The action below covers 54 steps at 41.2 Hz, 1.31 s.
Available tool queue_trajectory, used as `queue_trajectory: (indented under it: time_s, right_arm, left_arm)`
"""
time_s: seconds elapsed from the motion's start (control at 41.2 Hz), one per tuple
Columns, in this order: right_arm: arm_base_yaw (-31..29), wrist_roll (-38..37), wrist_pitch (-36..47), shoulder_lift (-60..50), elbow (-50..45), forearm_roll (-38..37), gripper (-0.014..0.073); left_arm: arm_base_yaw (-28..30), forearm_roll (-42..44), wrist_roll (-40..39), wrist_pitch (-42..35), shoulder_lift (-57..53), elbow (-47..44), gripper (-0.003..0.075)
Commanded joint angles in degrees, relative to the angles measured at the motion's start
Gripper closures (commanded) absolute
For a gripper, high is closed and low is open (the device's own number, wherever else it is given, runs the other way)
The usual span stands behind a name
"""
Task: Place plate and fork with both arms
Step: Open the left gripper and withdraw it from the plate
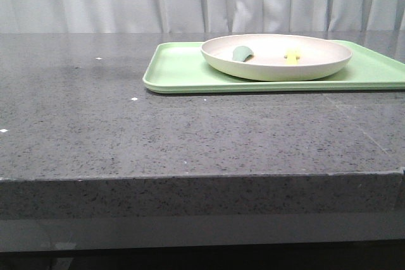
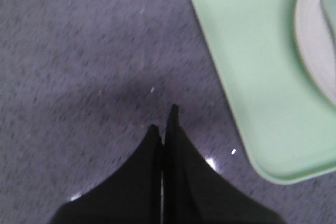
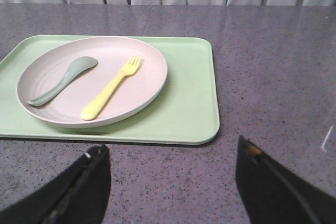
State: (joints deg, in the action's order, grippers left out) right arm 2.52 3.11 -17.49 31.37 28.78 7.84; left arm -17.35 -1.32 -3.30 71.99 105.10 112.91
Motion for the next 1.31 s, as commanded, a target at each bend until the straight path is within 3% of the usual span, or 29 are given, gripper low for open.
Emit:
queue_trajectory:
  time_s: [0.0,0.219,0.437,0.583,0.826,1.141,1.287]
  right_arm:
    - [0.07,0.38,4.61,0.39,2.24,-0.52,0.0064]
    - [0.07,0.38,4.67,0.39,2.24,-0.52,0.0064]
    - [0.07,0.38,4.67,0.39,2.24,-0.52,0.0064]
    - [0.07,0.38,5.09,0.39,2.24,-0.52,0.0064]
    - [0.07,0.38,5.27,0.68,2.24,-0.52,0.0064]
    - [0.26,0.38,5.70,7.76,4.56,-0.52,0.0065]
    - [3.97,0.38,4.01,15.75,10.43,-0.47,0.0065]
  left_arm:
    - [2.58,0.85,-0.17,-3.50,-8.32,-8.49,0.0739]
    - [10.85,0.85,-0.74,-18.61,-25.35,-33.05,0.0739]
    - [17.46,1.32,-0.74,-28.72,-40.78,-50.66,0.0739]
    - [18.26,1.32,-0.74,-32.92,-49.25,-58.54,0.0739]
    - [18.26,-0.36,-0.74,-47.92,-67.14,-71.55,0.0739]
    - [18.26,-0.36,-0.74,-48.74,-83.90,-80.42,0.0739]
    - [18.26,-0.36,-0.74,-48.74,-86.70,-81.27,0.0739]
